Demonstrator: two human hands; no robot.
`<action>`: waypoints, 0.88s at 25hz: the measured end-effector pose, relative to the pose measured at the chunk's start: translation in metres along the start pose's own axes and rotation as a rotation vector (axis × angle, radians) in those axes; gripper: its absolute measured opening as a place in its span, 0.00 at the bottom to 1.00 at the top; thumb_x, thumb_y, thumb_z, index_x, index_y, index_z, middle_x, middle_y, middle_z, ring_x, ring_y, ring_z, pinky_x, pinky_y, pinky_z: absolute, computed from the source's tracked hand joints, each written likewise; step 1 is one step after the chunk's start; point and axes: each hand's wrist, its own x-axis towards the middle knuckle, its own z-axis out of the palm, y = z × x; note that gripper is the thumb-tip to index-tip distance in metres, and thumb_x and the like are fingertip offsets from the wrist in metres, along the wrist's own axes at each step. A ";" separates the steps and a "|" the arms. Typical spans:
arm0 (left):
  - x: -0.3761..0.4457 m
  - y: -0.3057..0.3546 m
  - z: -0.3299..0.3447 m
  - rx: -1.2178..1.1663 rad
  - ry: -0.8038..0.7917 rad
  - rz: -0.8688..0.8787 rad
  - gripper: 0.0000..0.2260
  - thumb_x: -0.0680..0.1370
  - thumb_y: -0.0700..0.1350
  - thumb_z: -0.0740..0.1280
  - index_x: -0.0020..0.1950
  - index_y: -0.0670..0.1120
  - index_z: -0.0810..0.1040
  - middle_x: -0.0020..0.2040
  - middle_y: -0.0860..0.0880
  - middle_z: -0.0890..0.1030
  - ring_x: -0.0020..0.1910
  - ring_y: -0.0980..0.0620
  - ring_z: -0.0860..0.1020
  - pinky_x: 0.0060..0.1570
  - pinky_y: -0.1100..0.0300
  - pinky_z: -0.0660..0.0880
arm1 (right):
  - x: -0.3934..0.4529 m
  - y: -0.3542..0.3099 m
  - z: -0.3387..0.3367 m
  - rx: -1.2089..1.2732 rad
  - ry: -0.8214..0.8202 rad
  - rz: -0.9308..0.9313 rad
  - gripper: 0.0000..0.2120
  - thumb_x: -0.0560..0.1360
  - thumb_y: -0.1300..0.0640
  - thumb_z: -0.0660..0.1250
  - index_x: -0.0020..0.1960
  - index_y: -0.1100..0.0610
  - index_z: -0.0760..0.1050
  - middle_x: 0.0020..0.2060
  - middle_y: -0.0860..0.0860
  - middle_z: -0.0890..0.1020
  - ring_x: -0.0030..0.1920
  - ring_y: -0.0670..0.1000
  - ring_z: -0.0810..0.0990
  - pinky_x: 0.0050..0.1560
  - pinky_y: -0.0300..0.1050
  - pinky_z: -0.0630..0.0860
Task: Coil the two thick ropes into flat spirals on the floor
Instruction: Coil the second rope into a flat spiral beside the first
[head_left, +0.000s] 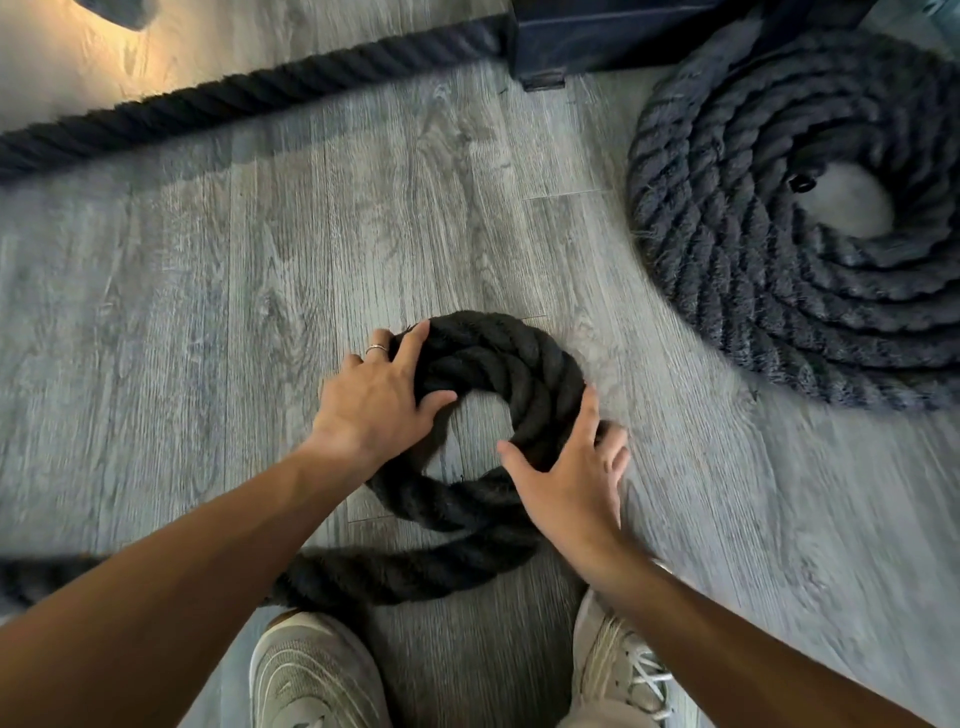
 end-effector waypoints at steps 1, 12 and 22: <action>-0.002 0.001 -0.003 -0.041 -0.015 -0.030 0.40 0.76 0.72 0.56 0.82 0.53 0.50 0.73 0.37 0.68 0.60 0.33 0.78 0.50 0.43 0.80 | 0.003 0.003 -0.001 0.016 -0.017 -0.028 0.55 0.70 0.35 0.72 0.82 0.48 0.40 0.73 0.57 0.57 0.75 0.63 0.55 0.72 0.60 0.62; 0.002 -0.020 -0.008 -0.215 -0.089 -0.099 0.47 0.71 0.76 0.59 0.83 0.59 0.44 0.73 0.35 0.69 0.66 0.32 0.75 0.62 0.41 0.75 | 0.090 -0.053 -0.044 -0.270 -0.259 -0.400 0.54 0.66 0.43 0.79 0.82 0.41 0.49 0.71 0.48 0.62 0.74 0.56 0.61 0.73 0.62 0.65; 0.001 -0.022 -0.007 -0.286 -0.084 -0.197 0.41 0.73 0.70 0.65 0.80 0.57 0.52 0.69 0.36 0.70 0.60 0.31 0.78 0.54 0.42 0.78 | 0.010 -0.001 -0.004 0.057 -0.091 -0.050 0.54 0.72 0.34 0.71 0.82 0.45 0.37 0.74 0.57 0.55 0.73 0.63 0.64 0.66 0.56 0.70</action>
